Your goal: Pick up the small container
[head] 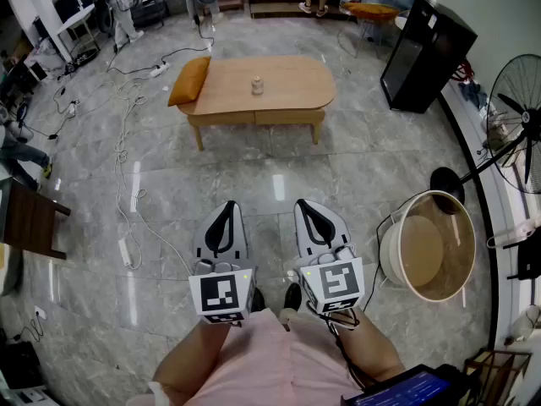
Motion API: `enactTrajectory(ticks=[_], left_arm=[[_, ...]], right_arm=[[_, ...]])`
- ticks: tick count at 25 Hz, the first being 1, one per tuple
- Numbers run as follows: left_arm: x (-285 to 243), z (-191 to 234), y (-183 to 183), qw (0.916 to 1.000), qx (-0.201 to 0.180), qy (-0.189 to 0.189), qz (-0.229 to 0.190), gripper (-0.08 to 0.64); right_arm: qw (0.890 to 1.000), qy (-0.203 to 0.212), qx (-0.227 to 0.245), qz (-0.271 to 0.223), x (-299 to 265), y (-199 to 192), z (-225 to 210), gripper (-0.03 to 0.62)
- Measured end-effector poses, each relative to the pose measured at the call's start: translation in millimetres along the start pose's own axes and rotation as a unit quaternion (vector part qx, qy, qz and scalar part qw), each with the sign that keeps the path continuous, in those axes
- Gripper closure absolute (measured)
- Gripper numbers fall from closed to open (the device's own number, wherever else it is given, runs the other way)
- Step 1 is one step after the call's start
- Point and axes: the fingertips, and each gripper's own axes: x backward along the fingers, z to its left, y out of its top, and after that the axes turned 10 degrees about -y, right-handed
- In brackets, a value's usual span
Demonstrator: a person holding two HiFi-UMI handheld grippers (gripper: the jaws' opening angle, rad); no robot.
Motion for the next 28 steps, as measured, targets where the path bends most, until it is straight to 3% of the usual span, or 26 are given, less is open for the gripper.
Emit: enactTrajectory(ticks=[10, 16, 20, 24, 28], left_arm=[[-16.4, -22.0, 3.3, 1.0, -0.008, 0.003, 0.002, 0.548], [-29.8, -25.8, 4.4, 0.9996, -0.007, 0.028, 0.002, 0.548], [-36.3, -20.4, 3.7, 0.9993, -0.006, 0.036, 0.006, 0.548], [-51.5, -4.9, -6.1, 0.999, 0.0, 0.043, 0.012, 0.548], [-80.3, 25.4, -16.5, 0.9988, 0.006, 0.046, 0.014, 0.548]], right_arm=[[1.0, 0.014, 0.004, -0.006, 1.2, -0.1, -21.8, 0.426], [0.999, 0.039, 0.004, -0.004, -6.5, -5.8, -31.5, 0.426], [0.999, 0.034, -0.002, -0.009, -20.8, -3.2, -37.3, 0.425], [0.999, 0.044, -0.003, -0.007, -46.5, -6.1, -38.7, 0.319], [0.999, 0.041, 0.0, 0.005, -86.4, -14.0, -42.1, 0.297]])
